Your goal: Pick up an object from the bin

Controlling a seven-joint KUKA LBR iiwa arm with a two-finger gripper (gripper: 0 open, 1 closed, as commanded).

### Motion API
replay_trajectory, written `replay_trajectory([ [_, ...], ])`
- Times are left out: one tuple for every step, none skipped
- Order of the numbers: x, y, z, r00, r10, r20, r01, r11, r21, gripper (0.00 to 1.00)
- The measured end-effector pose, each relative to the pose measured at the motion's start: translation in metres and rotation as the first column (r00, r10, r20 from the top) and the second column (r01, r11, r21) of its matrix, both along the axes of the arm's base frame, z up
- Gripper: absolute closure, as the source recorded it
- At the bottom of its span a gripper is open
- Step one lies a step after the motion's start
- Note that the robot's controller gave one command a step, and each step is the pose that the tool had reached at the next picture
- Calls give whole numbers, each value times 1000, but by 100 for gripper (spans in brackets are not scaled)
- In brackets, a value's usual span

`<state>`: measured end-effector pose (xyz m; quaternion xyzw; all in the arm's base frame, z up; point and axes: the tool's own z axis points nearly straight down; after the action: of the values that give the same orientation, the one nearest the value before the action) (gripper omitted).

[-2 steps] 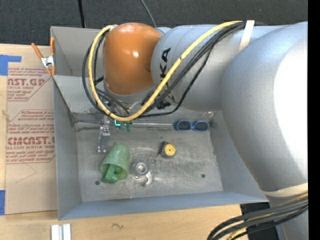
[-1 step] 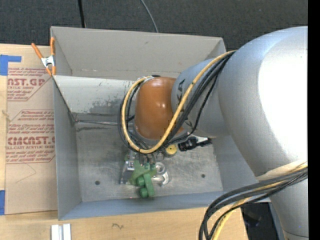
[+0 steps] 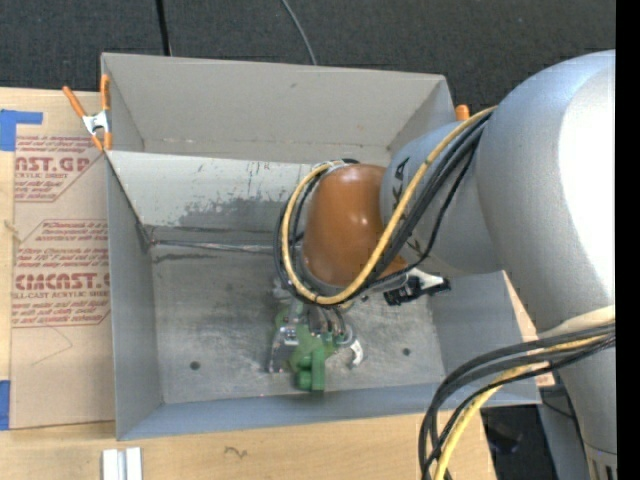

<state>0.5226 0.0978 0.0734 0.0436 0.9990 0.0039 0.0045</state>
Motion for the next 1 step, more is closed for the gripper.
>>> replay_trajectory([
  [-32,-83,-1,996,92,-2,-92,996,-7,0],
])
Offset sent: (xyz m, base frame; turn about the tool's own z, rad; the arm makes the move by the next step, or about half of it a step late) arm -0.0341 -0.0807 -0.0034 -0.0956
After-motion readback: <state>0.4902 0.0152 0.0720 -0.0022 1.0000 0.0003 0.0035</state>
